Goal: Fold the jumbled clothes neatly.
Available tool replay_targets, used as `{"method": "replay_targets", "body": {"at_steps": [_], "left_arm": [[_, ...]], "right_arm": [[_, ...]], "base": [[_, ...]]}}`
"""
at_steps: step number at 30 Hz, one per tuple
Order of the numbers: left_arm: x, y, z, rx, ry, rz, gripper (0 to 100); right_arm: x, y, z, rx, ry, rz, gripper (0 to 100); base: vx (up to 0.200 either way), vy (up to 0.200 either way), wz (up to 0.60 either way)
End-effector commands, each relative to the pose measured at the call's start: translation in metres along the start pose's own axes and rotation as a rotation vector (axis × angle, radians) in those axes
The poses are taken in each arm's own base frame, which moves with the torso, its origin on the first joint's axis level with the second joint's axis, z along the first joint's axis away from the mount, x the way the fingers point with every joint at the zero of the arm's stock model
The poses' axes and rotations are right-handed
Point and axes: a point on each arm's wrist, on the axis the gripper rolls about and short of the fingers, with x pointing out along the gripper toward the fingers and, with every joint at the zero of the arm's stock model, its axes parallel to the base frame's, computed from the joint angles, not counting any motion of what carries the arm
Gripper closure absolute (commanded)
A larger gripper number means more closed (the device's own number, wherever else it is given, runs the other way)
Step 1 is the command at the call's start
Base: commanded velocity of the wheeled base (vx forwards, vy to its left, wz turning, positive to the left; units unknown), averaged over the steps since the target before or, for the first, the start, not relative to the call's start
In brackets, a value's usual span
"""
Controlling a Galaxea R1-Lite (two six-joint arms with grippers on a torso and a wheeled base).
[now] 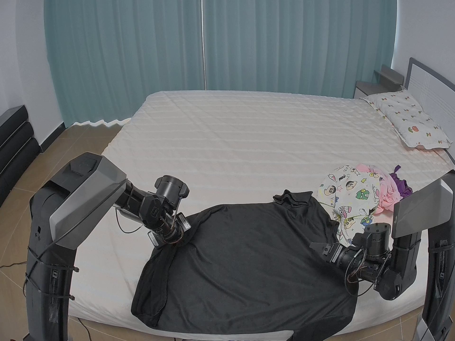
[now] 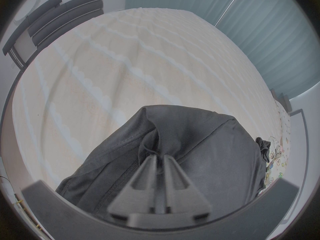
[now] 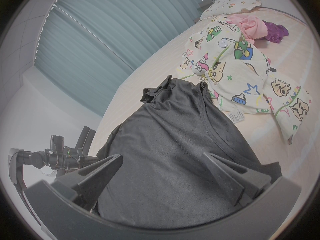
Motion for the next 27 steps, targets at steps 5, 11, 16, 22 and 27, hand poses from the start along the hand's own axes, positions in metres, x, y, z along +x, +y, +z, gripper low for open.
{"method": "replay_targets", "body": {"at_steps": [5, 11, 16, 22, 27], "left_arm": [[-0.011, 0.001, 0.041, -0.076, -0.101, -0.035, 100], [-0.017, 0.005, 0.083, -0.162, -0.185, -0.082, 100], [-0.009, 0.006, 0.113, -0.206, -0.252, -0.117, 100], [0.013, 0.015, 0.138, -0.246, -0.277, -0.097, 100], [0.026, 0.025, 0.139, -0.251, -0.272, -0.079, 100]], "right_arm": [[0.001, 0.0, 0.0, -0.001, -0.009, 0.008, 0], [0.001, 0.001, 0.001, -0.001, -0.011, 0.009, 0], [0.002, 0.001, 0.001, 0.0, -0.016, 0.008, 0], [0.005, 0.0, 0.004, 0.001, -0.032, 0.009, 0], [0.005, 0.0, 0.004, 0.001, -0.032, 0.009, 0]], "base": [[0.0, 0.0, 0.0], [0.0, 0.0, 0.0], [0.0, 0.0, 0.0], [0.0, 0.0, 0.0], [0.0, 0.0, 0.0]]}}
